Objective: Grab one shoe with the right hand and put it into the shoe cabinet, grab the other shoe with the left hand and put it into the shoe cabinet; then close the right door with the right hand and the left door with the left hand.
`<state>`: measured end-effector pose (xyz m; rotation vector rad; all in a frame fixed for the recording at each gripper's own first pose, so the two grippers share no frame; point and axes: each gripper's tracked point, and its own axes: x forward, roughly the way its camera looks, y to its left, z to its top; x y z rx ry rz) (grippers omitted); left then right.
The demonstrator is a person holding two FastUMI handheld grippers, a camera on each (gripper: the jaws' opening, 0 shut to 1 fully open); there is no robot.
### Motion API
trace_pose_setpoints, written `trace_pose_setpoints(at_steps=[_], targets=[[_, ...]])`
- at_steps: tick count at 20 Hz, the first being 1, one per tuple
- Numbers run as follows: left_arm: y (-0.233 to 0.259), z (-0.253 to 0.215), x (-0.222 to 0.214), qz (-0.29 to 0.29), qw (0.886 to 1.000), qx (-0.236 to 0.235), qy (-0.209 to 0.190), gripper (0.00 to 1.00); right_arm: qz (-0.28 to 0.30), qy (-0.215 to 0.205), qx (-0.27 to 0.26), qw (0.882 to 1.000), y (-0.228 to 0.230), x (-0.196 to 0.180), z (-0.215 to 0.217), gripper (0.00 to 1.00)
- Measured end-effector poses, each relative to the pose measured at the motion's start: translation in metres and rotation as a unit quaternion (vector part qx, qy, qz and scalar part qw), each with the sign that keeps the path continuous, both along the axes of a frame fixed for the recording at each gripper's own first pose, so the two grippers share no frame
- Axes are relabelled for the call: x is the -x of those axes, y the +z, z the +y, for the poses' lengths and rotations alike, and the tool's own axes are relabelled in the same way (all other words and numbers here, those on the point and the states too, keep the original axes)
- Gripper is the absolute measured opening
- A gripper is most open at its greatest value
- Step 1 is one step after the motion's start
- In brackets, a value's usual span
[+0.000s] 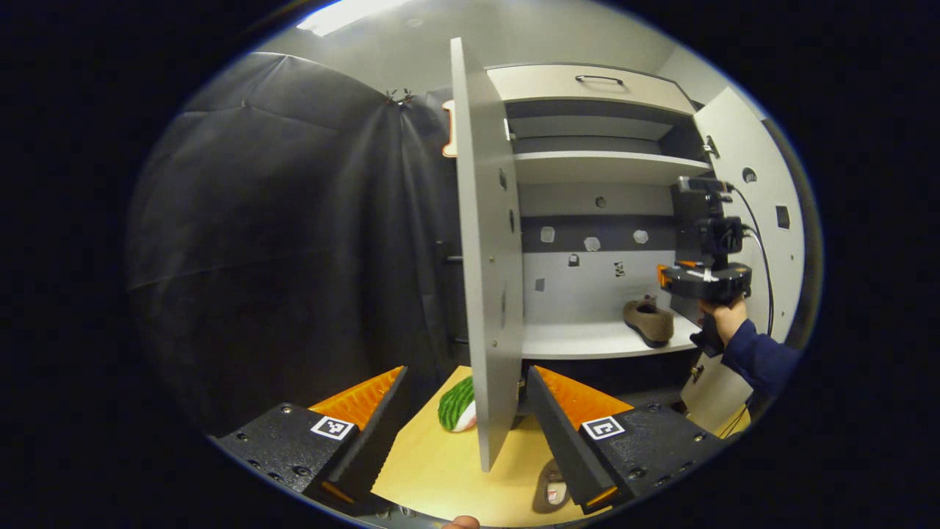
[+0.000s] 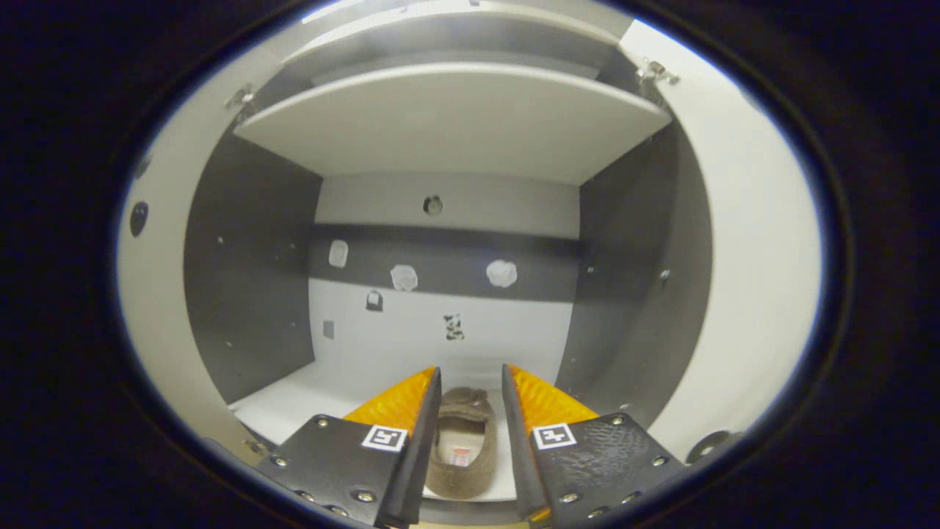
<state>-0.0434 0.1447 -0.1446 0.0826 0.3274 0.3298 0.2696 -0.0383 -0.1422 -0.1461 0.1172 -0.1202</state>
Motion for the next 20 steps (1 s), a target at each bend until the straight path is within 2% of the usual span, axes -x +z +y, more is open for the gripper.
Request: trace_pose_setpoints(at_steps=[3,4,7,13,17,20], targets=[[-0.021,-0.021,0.001,0.024,0.999,0.013,-0.029,0.97,-0.049,0.012,0.012,0.999,0.06,0.036,0.004,0.48],[-0.027,-0.029,0.0,0.029,0.999,0.02,-0.038,0.95,-0.059,0.013,0.014,0.998,0.077,0.049,0.004,0.48],[-0.048,-0.05,-0.002,0.043,0.996,0.038,-0.063,0.97,-0.079,0.019,0.004,0.997,0.119,0.087,0.005,0.48],[-0.119,-0.082,-0.009,0.093,0.988,0.068,-0.098,0.98,-0.104,0.027,0.002,0.994,0.175,0.154,-0.005,0.48],[-0.188,-0.096,-0.009,0.155,0.976,0.088,-0.122,0.98,-0.107,0.029,-0.018,0.994,0.196,0.189,-0.012,0.48],[-0.25,-0.098,-0.001,0.22,0.961,0.112,-0.124,0.98,-0.122,0.018,-0.017,0.992,0.213,0.207,-0.023,0.48]])
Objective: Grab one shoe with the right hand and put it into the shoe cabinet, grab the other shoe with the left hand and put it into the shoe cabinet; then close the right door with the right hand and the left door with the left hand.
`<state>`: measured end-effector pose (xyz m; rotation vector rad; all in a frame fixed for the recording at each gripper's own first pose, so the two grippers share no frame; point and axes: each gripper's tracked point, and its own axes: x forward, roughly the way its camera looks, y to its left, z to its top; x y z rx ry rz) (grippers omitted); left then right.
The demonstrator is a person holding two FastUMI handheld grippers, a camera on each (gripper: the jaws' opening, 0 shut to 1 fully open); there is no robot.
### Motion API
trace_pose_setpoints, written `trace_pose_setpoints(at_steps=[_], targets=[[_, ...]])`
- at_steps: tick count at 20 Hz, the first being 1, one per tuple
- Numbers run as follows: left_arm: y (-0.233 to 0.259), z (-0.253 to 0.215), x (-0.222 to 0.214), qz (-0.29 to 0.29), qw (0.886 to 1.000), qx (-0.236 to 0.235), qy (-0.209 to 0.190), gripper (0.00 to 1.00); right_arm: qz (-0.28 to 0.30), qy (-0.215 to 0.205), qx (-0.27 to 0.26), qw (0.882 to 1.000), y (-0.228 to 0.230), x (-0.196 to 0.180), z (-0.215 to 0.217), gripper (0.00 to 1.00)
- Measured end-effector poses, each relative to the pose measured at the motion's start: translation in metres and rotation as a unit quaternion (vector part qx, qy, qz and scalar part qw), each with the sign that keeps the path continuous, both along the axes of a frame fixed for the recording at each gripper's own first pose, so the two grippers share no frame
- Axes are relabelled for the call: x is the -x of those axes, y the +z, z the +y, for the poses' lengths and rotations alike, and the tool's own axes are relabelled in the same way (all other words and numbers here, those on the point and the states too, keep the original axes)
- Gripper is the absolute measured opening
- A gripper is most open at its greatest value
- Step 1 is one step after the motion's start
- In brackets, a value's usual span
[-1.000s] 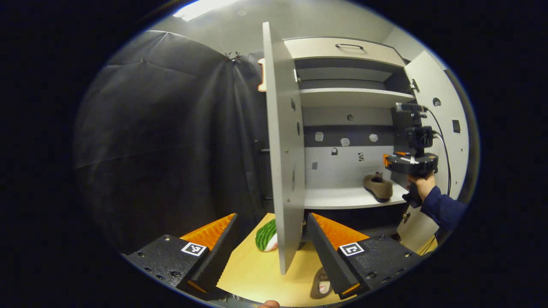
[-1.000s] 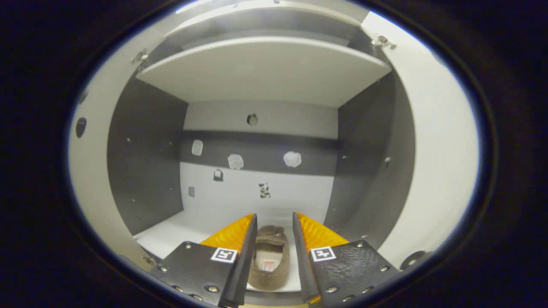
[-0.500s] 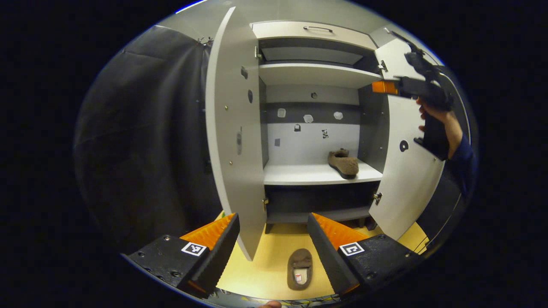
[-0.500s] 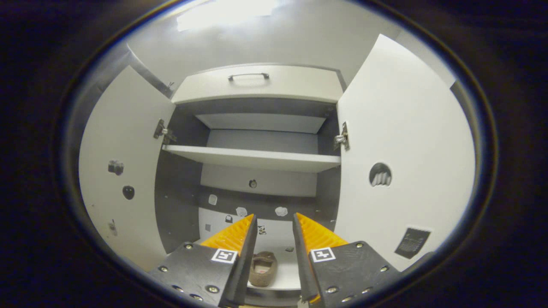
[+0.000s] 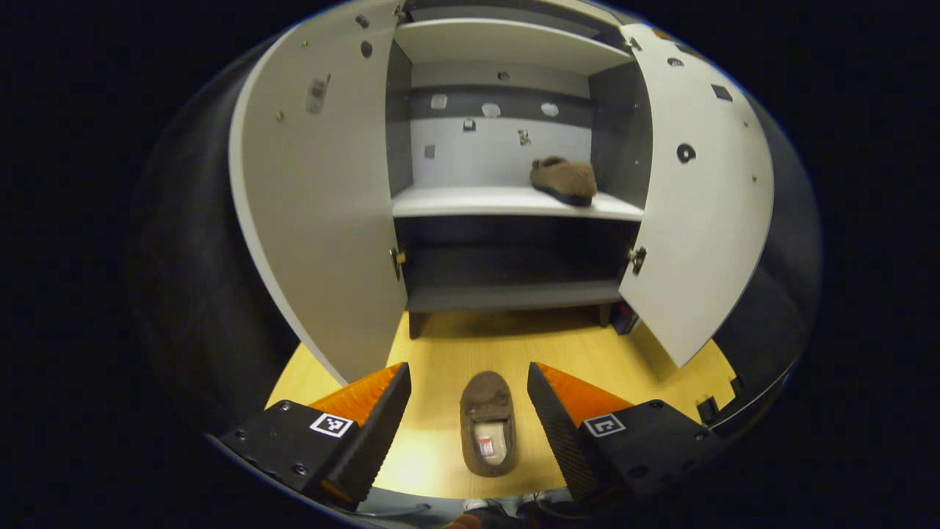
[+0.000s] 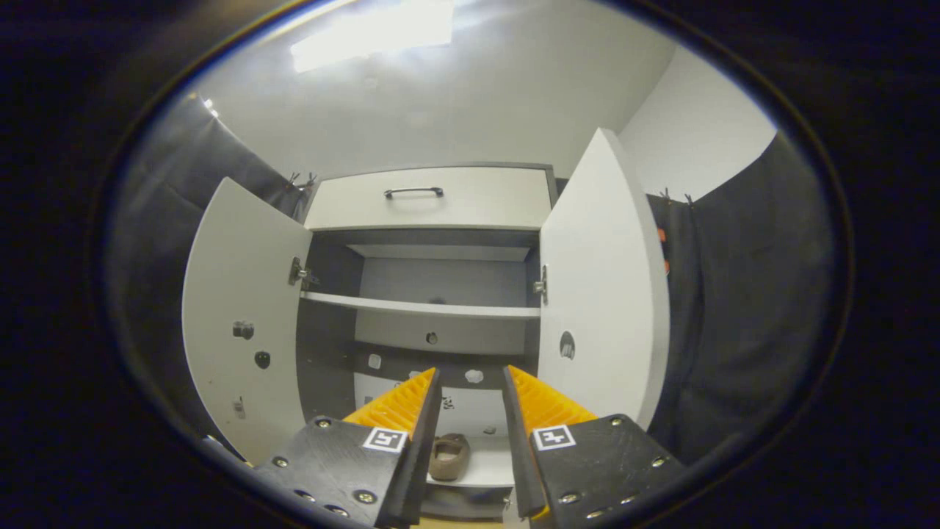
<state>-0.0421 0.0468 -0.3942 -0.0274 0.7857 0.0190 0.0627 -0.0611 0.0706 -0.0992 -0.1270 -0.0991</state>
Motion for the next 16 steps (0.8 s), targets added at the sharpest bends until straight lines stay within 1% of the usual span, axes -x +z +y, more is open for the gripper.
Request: trace_pose_setpoints(at_steps=[1,2,3,5,8,11,13,16], targets=[[-0.02,0.0,0.006,0.024,1.0,0.009,0.004,0.98,-0.004,-0.005,0.002,1.0,0.003,0.004,-0.004,0.52],[-0.037,0.0,0.011,0.043,0.999,0.013,0.007,0.98,-0.007,-0.009,0.004,1.0,0.007,0.009,-0.007,0.48],[-0.054,0.003,0.014,0.062,0.998,0.014,0.008,0.98,-0.007,-0.012,0.003,1.0,0.008,0.008,-0.009,0.53],[-0.085,0.005,0.02,0.094,0.995,0.017,0.003,0.98,-0.008,-0.012,-0.003,1.0,0.013,0.014,-0.01,0.52],[-0.127,0.008,0.027,0.141,0.99,0.018,-0.008,0.98,-0.013,-0.022,-0.005,1.0,0.018,0.018,-0.02,0.55],[-0.158,0.011,0.033,0.176,0.984,0.033,-0.012,0.98,-0.017,-0.036,-0.001,0.999,0.019,0.022,-0.029,0.55],[-0.176,0.011,0.037,0.199,0.979,0.049,-0.006,0.99,-0.019,-0.048,0.001,0.999,0.02,0.023,-0.037,0.55],[-0.195,0.007,0.039,0.221,0.973,0.07,-0.001,0.96,-0.011,-0.069,0.011,0.997,0.014,0.023,-0.051,0.55]])
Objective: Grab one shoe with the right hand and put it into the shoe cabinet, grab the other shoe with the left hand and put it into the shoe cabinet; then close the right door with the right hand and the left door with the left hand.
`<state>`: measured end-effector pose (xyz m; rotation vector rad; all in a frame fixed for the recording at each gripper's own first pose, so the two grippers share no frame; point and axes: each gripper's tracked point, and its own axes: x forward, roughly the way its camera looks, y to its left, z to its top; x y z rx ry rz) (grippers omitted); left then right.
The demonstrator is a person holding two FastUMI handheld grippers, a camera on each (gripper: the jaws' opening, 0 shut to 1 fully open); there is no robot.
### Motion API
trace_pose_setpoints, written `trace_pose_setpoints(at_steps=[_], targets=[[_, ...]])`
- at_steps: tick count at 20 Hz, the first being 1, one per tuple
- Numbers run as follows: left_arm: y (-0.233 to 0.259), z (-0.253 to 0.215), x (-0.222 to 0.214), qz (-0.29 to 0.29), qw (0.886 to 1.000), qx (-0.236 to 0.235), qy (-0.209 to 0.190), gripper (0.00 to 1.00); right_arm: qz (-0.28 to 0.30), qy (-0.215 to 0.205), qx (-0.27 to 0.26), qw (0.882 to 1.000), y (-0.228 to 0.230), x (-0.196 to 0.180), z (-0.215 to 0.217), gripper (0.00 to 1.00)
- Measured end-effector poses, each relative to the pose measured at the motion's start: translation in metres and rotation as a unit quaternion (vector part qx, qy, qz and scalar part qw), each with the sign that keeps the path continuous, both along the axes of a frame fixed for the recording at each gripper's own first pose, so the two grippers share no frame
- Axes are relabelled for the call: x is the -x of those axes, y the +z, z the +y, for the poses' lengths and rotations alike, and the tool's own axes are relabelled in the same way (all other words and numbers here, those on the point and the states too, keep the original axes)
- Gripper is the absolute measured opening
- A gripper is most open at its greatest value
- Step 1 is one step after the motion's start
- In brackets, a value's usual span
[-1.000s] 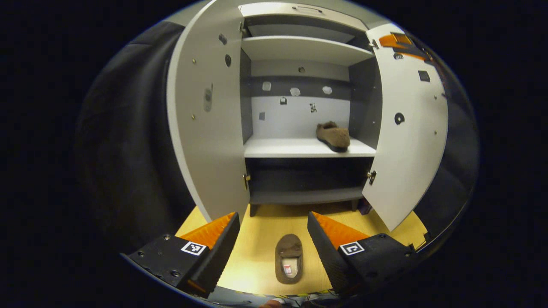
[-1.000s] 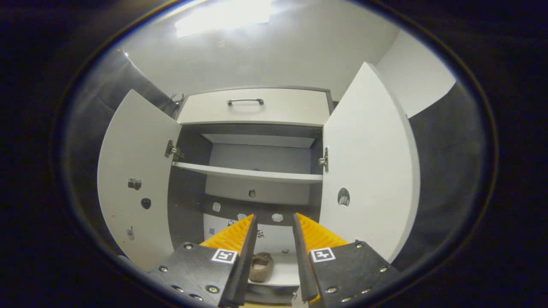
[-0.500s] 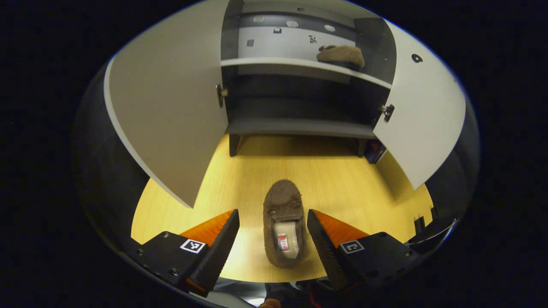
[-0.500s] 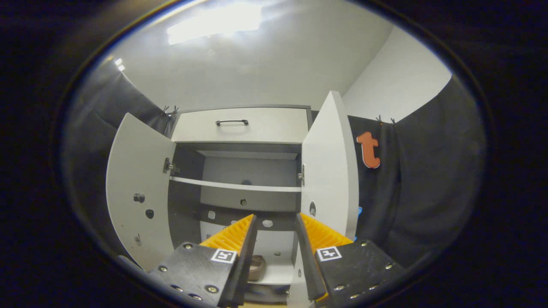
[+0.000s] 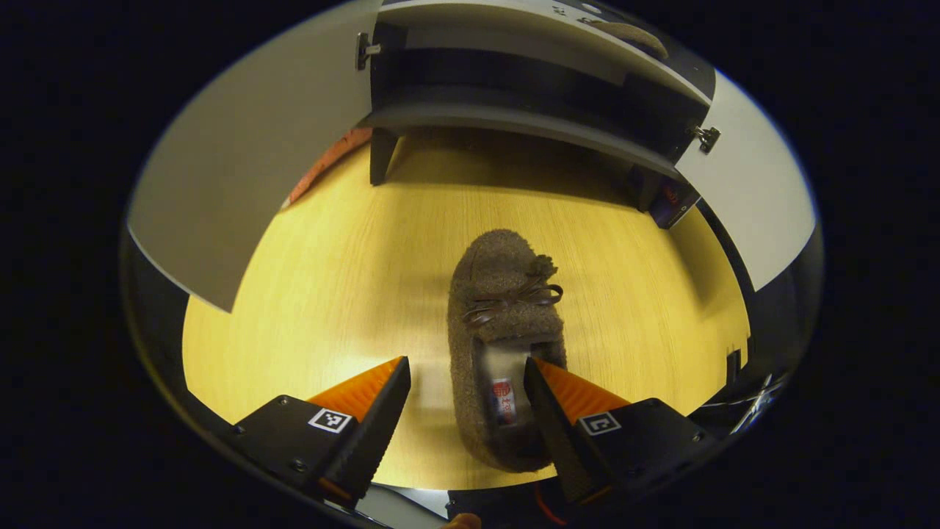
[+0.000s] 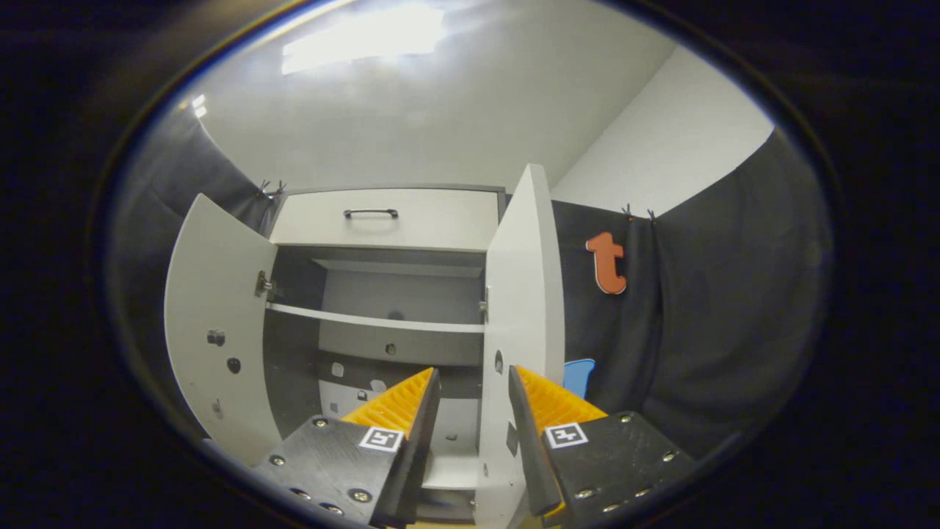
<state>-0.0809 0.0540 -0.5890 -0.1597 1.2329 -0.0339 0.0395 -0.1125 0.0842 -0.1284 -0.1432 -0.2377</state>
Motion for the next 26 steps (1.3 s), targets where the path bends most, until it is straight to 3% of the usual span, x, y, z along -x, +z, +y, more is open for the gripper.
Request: trace_pose_setpoints(at_steps=[4,8,9,11,16,20,23,26], targets=[[-0.02,-0.002,0.009,0.037,0.999,0.006,0.005,0.96,-0.001,0.0,0.024,1.0,-0.002,-0.003,0.002,0.52],[-0.022,-0.007,0.008,0.045,0.998,0.03,0.026,0.9,0.0,0.02,0.031,0.999,0.003,-0.012,0.014,0.55],[-0.024,-0.01,0.007,0.045,0.997,0.043,0.034,0.83,0.0,0.024,0.029,0.999,0.003,-0.014,0.015,0.52],[-0.026,-0.015,0.008,0.048,0.996,0.06,0.045,0.58,0.004,0.034,0.022,0.999,0.0,-0.016,0.021,0.55],[-0.029,-0.01,0.005,0.066,0.992,0.081,0.075,0.36,0.01,0.044,0.017,0.999,-0.003,-0.021,0.026,0.55],[-0.024,0.0,0.001,0.064,0.99,0.074,0.098,0.04,0.014,0.046,0.012,0.999,-0.006,-0.02,0.027,0.52],[-0.019,0.006,-0.003,0.056,0.995,0.047,0.074,0.01,0.019,0.047,0.004,0.999,-0.009,-0.019,0.026,0.58],[0.001,0.018,-0.017,0.018,0.999,0.008,0.032,0.01,0.024,0.049,-0.009,0.998,-0.013,-0.017,0.023,0.52]])
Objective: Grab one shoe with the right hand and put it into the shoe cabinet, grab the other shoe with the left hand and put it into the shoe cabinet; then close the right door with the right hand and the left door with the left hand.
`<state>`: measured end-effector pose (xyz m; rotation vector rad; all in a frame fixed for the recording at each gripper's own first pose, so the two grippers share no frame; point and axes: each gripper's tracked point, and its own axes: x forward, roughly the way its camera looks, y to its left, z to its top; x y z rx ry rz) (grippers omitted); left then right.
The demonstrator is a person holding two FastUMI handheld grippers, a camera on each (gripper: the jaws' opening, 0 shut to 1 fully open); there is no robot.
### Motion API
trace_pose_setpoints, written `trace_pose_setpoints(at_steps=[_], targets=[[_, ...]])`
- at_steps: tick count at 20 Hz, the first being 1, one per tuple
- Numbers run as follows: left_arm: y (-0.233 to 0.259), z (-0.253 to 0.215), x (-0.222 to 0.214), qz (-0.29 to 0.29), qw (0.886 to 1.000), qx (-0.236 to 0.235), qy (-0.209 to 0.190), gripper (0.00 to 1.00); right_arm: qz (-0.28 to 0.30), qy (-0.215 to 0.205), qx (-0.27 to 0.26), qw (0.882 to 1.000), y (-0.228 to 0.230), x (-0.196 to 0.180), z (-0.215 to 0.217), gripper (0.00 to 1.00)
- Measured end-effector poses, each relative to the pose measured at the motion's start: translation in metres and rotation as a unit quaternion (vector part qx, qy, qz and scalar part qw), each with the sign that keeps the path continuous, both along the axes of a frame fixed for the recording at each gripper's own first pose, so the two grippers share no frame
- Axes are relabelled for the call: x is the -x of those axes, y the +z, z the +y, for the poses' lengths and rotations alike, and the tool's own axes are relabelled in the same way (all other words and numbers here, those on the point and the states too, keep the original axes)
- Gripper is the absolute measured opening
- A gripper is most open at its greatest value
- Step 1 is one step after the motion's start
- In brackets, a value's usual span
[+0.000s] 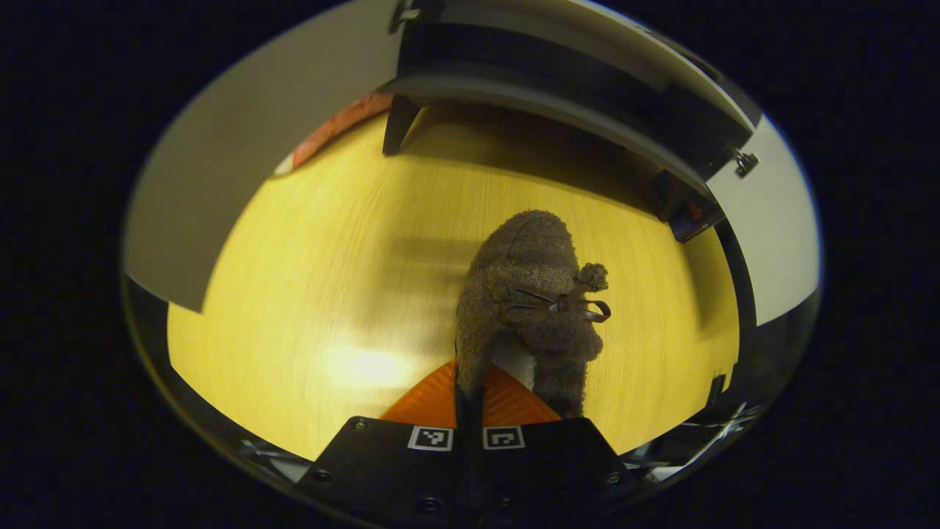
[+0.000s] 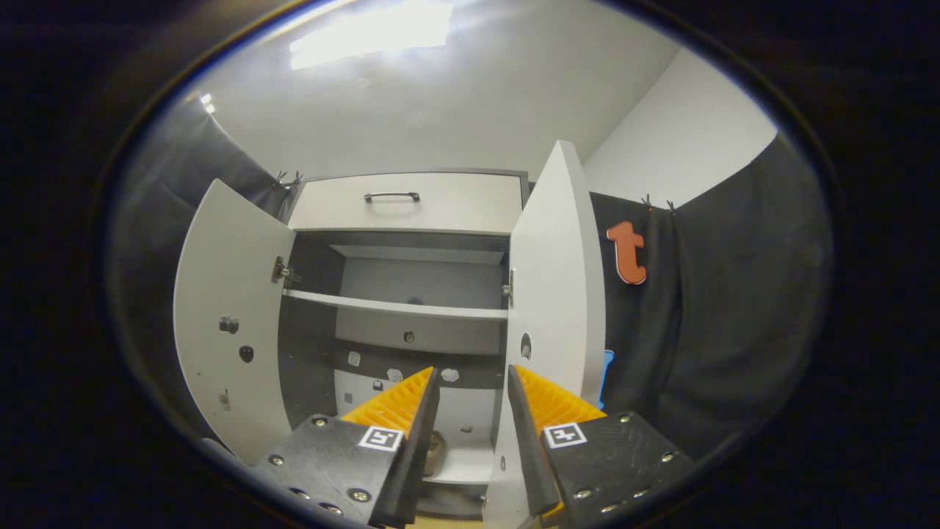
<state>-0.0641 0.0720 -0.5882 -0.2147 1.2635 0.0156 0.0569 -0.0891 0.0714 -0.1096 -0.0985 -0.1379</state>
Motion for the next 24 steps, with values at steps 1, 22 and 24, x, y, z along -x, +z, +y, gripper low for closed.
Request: trace_pose_setpoints(at_steps=[1,22,24], targets=[[0.011,0.004,-0.007,-0.015,1.0,0.005,0.0,0.01,0.002,0.0,-0.004,1.0,-0.001,0.003,-0.001,0.52],[0.351,0.119,-0.169,-0.312,0.95,0.008,0.026,0.0,0.026,0.029,-0.037,0.999,-0.014,0.028,0.0,0.73],[0.366,0.12,-0.19,-0.33,0.944,0.005,0.029,0.01,0.029,0.033,-0.04,0.998,-0.016,0.028,0.003,0.75]])
